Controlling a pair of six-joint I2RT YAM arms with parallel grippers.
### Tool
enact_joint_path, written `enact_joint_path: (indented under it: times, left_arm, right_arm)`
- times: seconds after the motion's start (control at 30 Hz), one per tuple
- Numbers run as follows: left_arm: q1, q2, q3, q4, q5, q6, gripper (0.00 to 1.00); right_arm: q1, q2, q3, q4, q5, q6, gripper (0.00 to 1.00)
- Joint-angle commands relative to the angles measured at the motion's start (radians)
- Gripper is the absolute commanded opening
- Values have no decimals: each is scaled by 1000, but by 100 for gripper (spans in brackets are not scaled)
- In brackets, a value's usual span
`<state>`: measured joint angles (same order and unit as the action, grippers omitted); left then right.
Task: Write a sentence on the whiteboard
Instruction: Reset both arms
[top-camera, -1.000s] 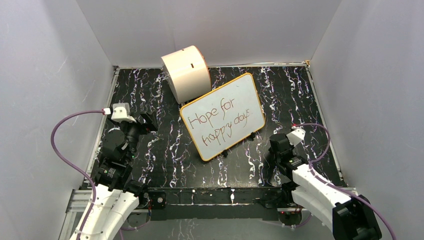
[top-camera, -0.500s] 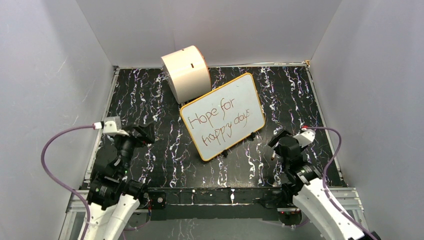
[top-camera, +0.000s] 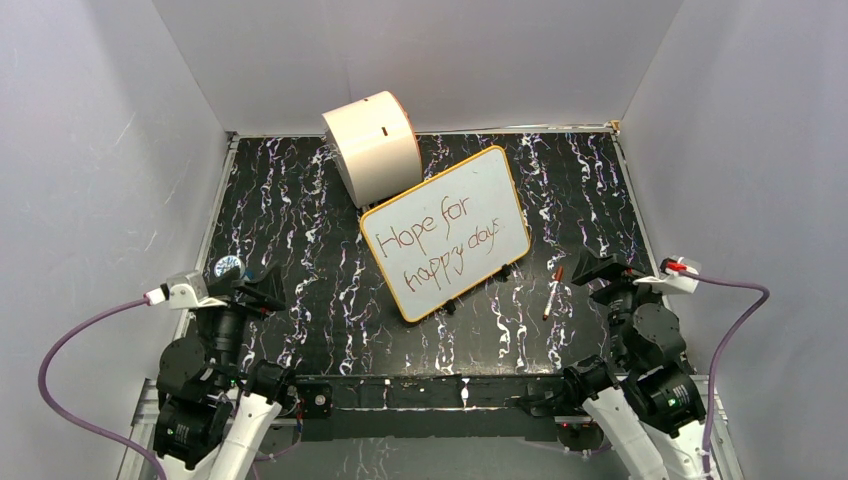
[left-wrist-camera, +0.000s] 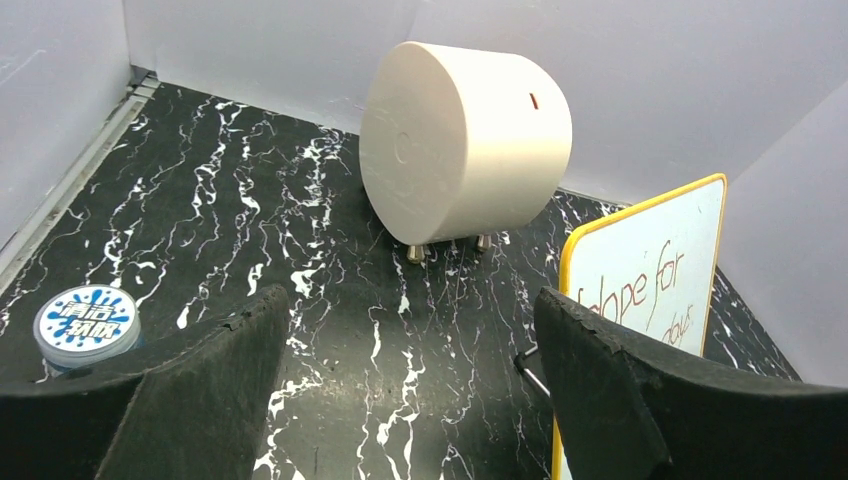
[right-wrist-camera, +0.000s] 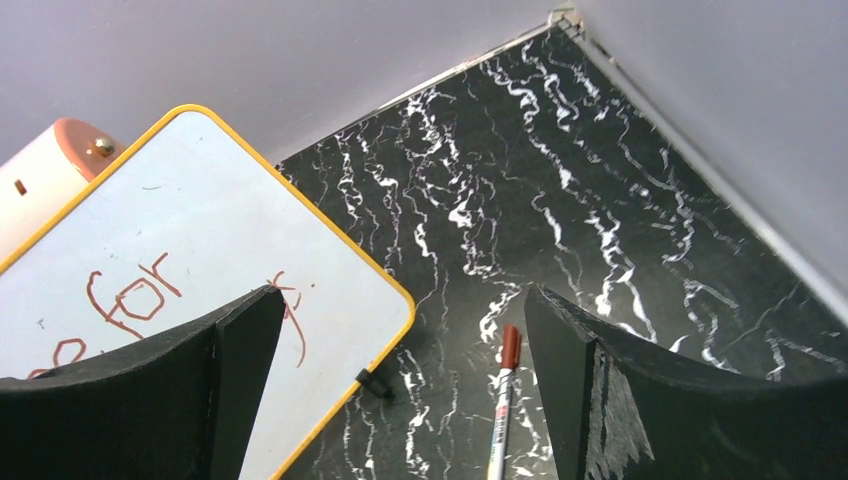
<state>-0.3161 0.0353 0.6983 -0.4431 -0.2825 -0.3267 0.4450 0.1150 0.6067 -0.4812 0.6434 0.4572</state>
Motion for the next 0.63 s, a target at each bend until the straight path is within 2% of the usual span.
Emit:
enact_joint_path:
  times: [0.0,0.2,0.6]
  left_arm:
    - [5,-23,42,-37,-55,-27,89]
    - [6,-30,52,-60,-33,-20,89]
    - [4,-34,60,-78,-10,-26,89]
  right_arm:
    - [-4,-32,55,0,-7,-147,99]
    - [-3,-107,12,21,-17,-178,99]
    - [-4,-108,9,1,-35,-163,99]
